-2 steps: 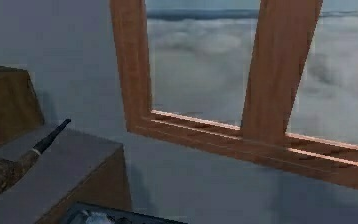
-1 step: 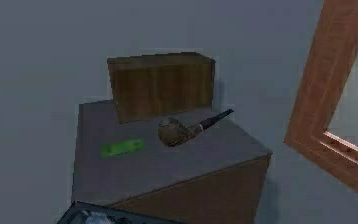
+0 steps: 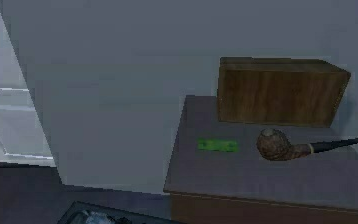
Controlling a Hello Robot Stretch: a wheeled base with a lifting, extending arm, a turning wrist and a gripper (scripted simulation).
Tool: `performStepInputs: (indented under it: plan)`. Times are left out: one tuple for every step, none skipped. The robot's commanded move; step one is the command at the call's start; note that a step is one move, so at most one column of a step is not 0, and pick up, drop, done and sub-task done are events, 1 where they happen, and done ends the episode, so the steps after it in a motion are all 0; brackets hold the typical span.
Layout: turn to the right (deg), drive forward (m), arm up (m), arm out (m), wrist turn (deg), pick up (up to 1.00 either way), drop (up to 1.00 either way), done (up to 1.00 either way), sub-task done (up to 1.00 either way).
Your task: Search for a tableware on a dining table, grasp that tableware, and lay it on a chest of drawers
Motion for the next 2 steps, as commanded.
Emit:
performStepInputs:
  plan:
    - [-3.0,0.0,0.0,0.0,0.0,0.0,0.0,0.0,0.0]
    - [-21.0,0.0,0.0,0.0,0.0,0.0,0.0,0.0,0.0]
